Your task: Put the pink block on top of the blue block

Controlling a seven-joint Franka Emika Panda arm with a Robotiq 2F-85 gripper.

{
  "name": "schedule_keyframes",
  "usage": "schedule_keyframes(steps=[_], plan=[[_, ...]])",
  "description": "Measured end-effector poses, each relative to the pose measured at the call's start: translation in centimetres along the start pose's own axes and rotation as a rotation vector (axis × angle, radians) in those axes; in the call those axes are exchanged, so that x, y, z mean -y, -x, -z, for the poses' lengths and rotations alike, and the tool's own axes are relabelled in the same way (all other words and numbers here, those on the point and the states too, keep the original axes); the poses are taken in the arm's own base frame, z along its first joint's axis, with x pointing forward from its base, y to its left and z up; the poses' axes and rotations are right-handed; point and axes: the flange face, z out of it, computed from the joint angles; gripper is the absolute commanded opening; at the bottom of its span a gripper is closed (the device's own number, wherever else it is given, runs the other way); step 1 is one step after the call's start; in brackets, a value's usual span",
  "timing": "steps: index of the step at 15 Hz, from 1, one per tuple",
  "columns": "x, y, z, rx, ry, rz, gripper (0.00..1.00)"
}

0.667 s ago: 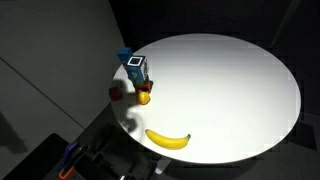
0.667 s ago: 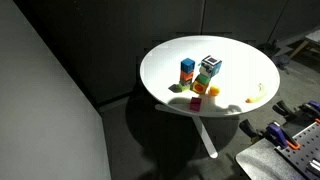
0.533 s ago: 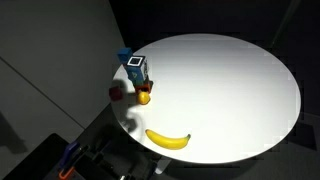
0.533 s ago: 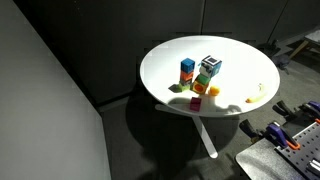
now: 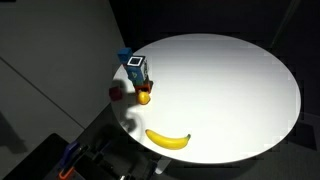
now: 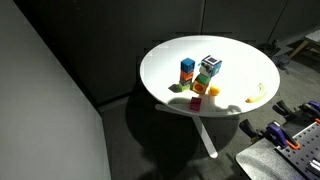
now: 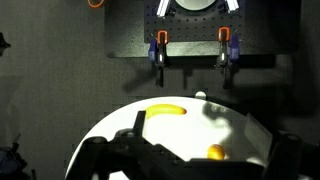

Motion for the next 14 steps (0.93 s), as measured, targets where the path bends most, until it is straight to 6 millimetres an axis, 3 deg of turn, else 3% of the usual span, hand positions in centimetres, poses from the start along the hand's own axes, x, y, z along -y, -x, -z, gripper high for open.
schedule_keyframes(steps=[9,14], plan=[[1.3,-1.3,-2.9,-0.042,-0.007,0.028,1.00],[3.0,-2.0,-4.6,-0.107,-0.033,0.062,1.00]])
